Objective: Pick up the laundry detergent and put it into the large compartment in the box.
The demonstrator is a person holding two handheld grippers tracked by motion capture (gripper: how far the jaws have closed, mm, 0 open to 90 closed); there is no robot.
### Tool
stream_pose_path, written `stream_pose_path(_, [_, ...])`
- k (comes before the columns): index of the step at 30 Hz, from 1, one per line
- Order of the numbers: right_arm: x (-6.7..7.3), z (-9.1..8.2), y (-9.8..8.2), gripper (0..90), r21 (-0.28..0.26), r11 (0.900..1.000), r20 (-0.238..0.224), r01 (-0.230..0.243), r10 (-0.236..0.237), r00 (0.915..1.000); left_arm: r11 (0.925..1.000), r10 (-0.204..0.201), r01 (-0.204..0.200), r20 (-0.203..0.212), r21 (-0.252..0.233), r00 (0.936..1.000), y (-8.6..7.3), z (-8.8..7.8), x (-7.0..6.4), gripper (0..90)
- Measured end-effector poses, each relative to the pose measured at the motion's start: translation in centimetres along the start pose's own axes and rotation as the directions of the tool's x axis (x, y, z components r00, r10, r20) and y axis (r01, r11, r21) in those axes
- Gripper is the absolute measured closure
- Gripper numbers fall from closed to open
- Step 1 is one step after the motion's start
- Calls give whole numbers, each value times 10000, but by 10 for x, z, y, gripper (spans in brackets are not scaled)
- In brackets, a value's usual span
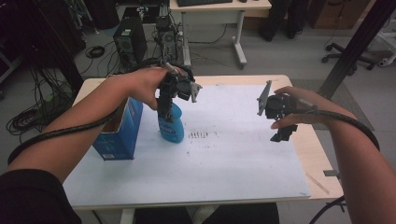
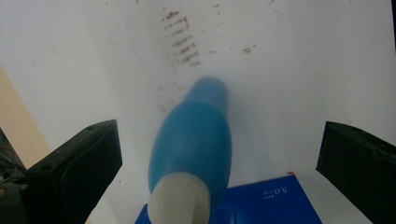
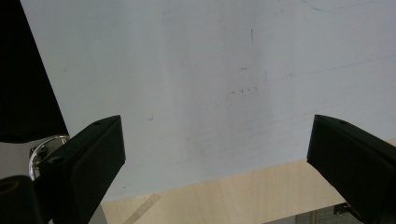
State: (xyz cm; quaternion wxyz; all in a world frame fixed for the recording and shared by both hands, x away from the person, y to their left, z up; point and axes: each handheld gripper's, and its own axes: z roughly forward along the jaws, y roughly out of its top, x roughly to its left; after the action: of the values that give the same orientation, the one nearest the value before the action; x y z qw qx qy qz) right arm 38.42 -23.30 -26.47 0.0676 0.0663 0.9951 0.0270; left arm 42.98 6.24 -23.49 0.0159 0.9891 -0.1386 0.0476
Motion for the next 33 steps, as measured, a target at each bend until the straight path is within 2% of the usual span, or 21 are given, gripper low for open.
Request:
stream_pose_path(14, [4,2,3,41,89,9999,48,-123,123,9999,10000,46,-45,-120,77,9999,-17,9,8,2])
stream_pose_path(33, [1,11,4,43,102,9999,54,-132,132,9999,9999,-101,100,119,91,9999,-29,29,14,2])
